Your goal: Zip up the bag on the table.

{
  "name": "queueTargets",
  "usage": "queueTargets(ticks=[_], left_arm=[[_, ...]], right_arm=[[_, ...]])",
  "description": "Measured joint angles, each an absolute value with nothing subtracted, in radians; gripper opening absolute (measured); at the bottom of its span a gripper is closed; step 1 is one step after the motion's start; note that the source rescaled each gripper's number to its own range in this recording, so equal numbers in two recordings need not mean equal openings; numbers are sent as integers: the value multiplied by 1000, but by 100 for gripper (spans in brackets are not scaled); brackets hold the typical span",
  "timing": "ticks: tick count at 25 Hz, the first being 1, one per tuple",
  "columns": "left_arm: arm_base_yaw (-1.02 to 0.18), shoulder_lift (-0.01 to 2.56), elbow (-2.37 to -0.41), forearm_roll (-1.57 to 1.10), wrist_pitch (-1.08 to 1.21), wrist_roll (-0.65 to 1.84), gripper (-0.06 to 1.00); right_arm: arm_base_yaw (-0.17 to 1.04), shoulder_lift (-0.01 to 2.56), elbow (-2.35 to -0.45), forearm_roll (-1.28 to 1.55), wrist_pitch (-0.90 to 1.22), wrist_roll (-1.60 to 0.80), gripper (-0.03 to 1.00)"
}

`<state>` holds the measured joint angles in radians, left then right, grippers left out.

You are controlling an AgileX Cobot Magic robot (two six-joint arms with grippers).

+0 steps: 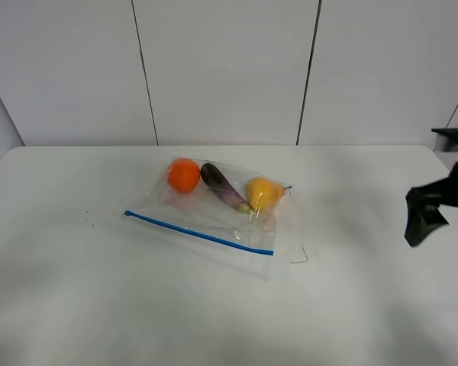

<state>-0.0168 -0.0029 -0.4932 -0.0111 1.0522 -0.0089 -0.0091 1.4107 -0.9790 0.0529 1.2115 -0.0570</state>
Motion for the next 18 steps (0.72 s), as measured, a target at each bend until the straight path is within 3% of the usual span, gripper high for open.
queueTargets(ticks=[8, 18], left_arm=[[-17, -3, -493, -11, 1052, -9, 94], [-17, -3, -493, -11, 1052, -9, 94]], right_arm=[[-9, 914, -562, 52, 1101, -57, 100], [-9, 256, -499, 44, 1029, -34, 100]])
